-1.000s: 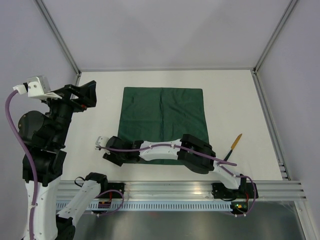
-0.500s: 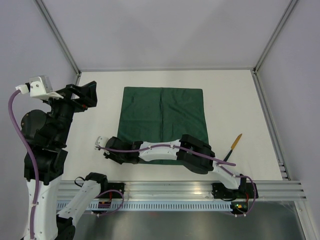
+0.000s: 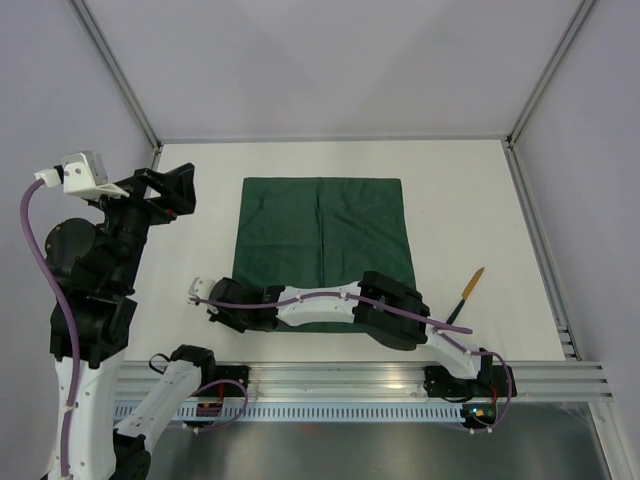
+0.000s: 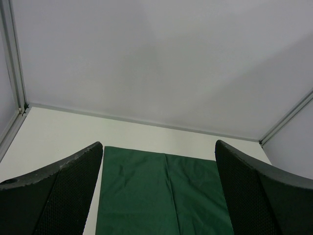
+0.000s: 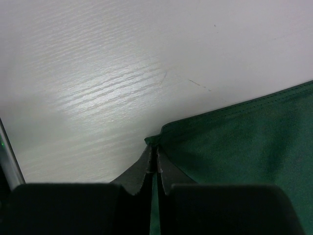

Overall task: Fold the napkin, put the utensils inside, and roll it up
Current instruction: Fold the napkin

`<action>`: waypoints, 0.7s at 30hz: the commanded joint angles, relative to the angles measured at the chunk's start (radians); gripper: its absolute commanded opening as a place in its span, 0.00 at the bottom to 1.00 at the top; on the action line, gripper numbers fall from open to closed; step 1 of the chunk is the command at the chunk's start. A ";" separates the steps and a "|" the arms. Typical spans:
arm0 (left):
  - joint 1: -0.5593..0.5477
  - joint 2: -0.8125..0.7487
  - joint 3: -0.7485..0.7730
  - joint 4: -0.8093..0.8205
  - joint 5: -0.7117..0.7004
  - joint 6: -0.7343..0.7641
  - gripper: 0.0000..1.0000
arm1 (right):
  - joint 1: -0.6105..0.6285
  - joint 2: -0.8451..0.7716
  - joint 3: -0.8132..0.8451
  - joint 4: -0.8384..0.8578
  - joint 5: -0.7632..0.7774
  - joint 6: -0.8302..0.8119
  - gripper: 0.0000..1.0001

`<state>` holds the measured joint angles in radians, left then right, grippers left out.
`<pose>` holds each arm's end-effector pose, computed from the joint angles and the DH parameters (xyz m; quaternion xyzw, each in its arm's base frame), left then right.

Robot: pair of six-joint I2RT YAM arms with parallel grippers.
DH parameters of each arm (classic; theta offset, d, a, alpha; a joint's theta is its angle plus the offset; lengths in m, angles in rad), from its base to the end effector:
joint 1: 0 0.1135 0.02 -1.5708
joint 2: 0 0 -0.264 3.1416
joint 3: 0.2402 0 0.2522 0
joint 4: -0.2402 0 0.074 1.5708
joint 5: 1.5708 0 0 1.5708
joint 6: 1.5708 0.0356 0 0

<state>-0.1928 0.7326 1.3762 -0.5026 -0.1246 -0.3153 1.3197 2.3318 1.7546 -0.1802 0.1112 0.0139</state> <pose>0.0911 -0.0133 0.5004 -0.0870 0.6502 -0.1499 0.7398 0.1329 0.5023 0.1461 -0.5396 0.7418 0.2042 0.3419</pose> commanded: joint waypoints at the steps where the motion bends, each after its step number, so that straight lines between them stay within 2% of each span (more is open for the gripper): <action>1: 0.001 -0.001 -0.009 0.006 -0.006 0.030 1.00 | 0.027 -0.048 0.040 -0.058 0.007 0.017 0.08; 10: 0.003 -0.009 -0.020 0.013 -0.010 0.036 1.00 | 0.032 -0.052 0.112 -0.088 0.008 0.024 0.07; 13: 0.003 -0.009 -0.022 0.019 -0.007 0.036 1.00 | 0.029 -0.061 0.115 -0.096 0.018 0.023 0.03; 21: 0.001 -0.002 -0.037 0.052 0.014 0.027 1.00 | -0.016 -0.120 0.086 -0.102 0.036 0.015 0.01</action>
<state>-0.1928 0.7277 1.3468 -0.4946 -0.1280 -0.3149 1.3319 2.2997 1.8278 -0.2546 0.1074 0.0292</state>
